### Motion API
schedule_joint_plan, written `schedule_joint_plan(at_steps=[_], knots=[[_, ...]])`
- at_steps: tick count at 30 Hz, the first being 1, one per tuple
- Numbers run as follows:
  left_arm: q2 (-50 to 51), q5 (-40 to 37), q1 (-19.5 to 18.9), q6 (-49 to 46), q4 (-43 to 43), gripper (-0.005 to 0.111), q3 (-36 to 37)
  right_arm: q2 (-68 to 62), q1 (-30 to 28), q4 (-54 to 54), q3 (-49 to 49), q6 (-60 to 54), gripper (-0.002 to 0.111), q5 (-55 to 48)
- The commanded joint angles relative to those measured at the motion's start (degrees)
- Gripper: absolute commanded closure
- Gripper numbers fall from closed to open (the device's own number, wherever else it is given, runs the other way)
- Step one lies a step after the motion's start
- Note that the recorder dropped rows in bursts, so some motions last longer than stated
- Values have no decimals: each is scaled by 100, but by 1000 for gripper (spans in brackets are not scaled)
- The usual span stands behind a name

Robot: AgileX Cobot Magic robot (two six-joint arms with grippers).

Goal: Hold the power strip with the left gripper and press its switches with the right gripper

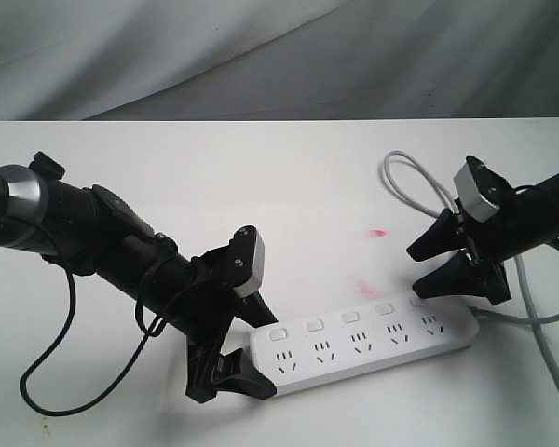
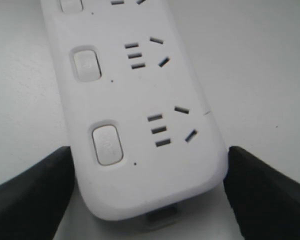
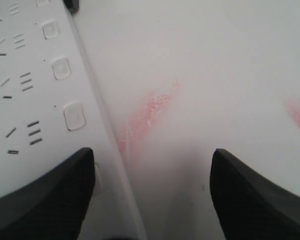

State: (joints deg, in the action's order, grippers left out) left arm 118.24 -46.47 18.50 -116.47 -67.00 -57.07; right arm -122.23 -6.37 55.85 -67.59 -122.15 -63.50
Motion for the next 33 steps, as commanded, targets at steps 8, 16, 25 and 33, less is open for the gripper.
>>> schedule_joint_plan(at_steps=[8,16,25,33], knots=[[-10,147,18,-68,35,77,20,-15,128,-129,13,22,47,174],[-10,147,18,-68,35,77,20,-15,128,-320,50,104,47,432],[-10,147,18,-56,35,77,20,-15,128,-389,292,-55,47,1098],[-10,147,18,-67,35,77,20,-15,128,-502,293,-55,47,1205]])
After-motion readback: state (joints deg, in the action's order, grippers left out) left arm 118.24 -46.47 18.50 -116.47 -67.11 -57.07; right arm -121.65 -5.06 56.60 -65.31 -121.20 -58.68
